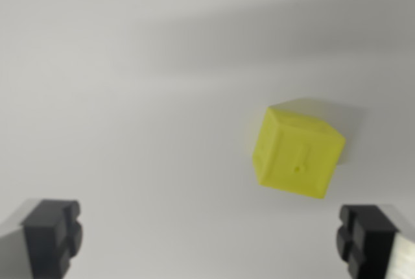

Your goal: Pick yellow cube

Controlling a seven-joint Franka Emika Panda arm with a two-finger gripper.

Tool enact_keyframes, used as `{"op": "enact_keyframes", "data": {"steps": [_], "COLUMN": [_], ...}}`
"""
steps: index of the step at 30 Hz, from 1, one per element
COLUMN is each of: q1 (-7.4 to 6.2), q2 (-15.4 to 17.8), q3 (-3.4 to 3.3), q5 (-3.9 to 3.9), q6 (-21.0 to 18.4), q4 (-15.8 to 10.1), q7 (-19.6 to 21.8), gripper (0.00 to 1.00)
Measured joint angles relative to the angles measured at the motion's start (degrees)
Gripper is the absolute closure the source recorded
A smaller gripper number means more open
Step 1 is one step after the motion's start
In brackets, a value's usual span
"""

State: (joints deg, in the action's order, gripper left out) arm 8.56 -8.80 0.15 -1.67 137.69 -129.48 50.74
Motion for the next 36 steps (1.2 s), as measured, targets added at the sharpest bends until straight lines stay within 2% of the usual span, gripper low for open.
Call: {"op": "enact_keyframes", "data": {"steps": [18,36], "q1": [2.72,5.57], "q2": [-3.04,-7.30], "q3": [0.00,0.00], "q5": [0.30,0.75], "q6": [7.40,14.81], "q4": [-4.18,-7.12], "q7": [0.90,1.49], "gripper": [0.00,0.00]}}
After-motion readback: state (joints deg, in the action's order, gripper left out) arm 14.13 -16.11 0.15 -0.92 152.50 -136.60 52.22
